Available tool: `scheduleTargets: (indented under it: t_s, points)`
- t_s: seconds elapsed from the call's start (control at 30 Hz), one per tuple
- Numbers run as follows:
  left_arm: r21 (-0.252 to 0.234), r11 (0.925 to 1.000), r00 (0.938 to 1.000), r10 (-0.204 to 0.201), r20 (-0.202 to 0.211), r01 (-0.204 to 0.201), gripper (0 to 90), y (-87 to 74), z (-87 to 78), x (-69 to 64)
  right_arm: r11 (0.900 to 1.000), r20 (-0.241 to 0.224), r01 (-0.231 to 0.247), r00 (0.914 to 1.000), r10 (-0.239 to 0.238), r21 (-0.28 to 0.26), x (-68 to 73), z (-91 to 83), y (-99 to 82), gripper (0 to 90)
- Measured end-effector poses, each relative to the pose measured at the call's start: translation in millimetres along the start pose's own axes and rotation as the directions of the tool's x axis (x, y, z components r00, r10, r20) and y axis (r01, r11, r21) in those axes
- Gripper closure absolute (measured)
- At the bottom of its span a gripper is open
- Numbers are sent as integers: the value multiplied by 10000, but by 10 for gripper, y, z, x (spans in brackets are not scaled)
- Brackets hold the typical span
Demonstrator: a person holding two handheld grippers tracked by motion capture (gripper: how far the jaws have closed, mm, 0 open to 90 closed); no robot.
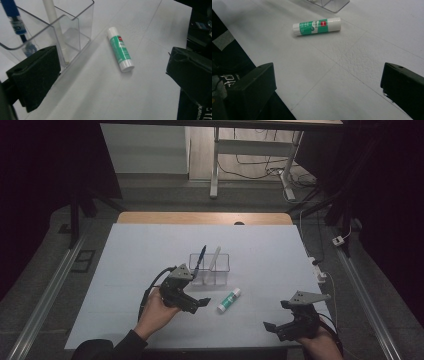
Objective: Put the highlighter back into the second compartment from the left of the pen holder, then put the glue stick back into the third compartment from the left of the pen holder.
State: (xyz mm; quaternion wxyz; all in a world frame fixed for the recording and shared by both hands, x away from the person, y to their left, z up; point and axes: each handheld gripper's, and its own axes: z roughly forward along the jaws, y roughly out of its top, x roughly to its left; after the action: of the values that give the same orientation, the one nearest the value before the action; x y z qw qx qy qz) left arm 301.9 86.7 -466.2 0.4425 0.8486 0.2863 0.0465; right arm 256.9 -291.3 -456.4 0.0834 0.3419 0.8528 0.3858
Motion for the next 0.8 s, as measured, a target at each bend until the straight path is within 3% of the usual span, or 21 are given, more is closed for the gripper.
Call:
scheduleTargets:
  t_s: [0.33,0.5,0.57,0.7,0.8]
  points:
    - [470,9989,9996,39,292,-53,0,-37,108,-118,10000,16,22,10000,-22,-12,3,-3,-1,0]
    - [1025,9945,9993,182,311,-213,0,-52,169,-160,10000,4,36,10000,-36,2,6,1,1,0]
    - [1082,9941,9993,-7,365,-32,5,-64,190,-155,10000,9,37,10000,-37,-11,5,0,0,0]
    - [1365,9905,9998,147,168,-168,68,-90,246,-187,10000,-14,45,10000,-45,-5,6,0,0,0]
    - [1520,9882,9996,178,221,-209,200,-119,285,-198,10000,-18,48,10000,-48,4,6,0,1,0]
